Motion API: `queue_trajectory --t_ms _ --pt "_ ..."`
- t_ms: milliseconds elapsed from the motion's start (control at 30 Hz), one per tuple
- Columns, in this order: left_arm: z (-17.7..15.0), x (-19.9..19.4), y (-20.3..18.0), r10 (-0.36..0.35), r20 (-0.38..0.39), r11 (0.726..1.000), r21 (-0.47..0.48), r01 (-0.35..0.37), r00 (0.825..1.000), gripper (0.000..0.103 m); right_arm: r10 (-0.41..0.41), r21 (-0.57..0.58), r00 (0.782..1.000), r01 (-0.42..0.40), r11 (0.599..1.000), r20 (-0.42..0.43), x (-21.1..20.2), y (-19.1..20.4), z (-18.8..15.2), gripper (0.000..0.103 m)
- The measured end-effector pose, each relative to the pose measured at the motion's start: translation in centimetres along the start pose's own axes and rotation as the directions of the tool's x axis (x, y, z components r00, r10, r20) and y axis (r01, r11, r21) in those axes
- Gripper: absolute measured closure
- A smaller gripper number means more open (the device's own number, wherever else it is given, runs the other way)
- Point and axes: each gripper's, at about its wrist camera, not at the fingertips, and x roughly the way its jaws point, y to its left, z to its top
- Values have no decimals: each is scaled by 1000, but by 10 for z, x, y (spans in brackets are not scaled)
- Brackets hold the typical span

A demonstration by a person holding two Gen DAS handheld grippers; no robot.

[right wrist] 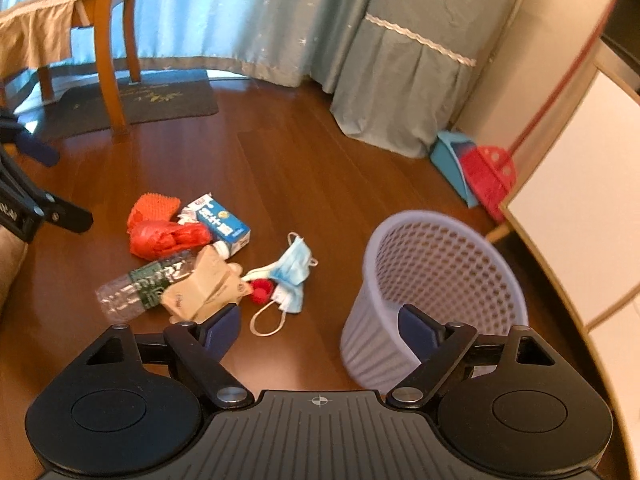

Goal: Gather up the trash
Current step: 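Grasp the lavender wastebasket rim with the right tool and lift it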

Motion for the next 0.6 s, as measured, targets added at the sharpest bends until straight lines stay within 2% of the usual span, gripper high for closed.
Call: queue_trajectory --t_ms 233,333,600 --pt "12 23 5 -12 3 1000 15 12 1000 1 51 -97 998 -56 994 -46 39 -37 -5 31" --pt "15 37 6 -11 -3 999 53 11 1000 1 82 -159 994 -92 983 -65 59 -49 -9 35" --pt "21 71 12 -45 -10 991 127 46 999 1 138 -212 985 -157 965 -104 114 -67 -16 52"
